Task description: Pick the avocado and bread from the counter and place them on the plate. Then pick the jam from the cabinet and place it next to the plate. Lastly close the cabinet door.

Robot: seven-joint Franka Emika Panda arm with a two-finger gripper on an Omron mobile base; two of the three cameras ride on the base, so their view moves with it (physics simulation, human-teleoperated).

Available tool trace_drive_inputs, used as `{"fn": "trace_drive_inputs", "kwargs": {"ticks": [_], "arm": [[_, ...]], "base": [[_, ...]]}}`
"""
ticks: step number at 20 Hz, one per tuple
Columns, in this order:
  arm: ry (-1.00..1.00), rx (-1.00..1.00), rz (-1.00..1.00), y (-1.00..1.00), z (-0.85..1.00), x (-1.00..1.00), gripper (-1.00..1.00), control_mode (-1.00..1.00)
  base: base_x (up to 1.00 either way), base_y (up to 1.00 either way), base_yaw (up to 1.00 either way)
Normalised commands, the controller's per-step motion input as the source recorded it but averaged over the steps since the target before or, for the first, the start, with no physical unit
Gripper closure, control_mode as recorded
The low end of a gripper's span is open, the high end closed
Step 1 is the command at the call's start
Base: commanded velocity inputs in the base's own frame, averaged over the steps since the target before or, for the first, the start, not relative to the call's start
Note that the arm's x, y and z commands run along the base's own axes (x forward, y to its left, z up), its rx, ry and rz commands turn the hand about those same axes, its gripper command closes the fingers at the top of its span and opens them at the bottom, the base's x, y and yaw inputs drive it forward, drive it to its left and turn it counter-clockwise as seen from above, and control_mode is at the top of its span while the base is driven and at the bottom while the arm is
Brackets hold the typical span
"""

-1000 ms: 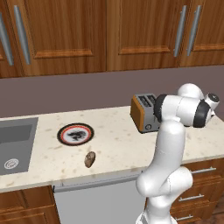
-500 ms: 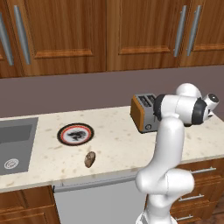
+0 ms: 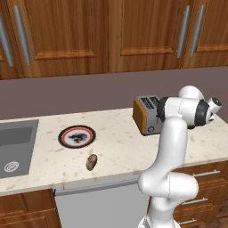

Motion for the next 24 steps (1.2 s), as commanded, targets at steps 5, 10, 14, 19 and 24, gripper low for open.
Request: {"fn": "trace_drive_inputs", "kwargs": {"ticks": [5, 10, 14, 19, 24], "arm": [[0.0, 0.03, 0.0, 0.01, -0.28, 0.22, 1.0, -1.0], [0.0, 0.0, 0.02, 0.0, -0.24, 0.07, 1.0, -1.0], [0.0, 0.0, 0.02, 0.0, -0.26, 0.0, 1.0, -1.0], [-0.08, -0.01, 0.05, 0.08, 0.0, -0.59, 1.0, -1.0], [-0.25, -0.05, 0.05, 0.26, 0.23, -1.0, 1.0, -1.0]], "base": [[0.0, 0.0, 0.0], [0.0, 0.0, 0.0], [0.0, 0.0, 0.0], [0.0, 0.0, 0.0], [0.0, 0.0, 0.0]]}}
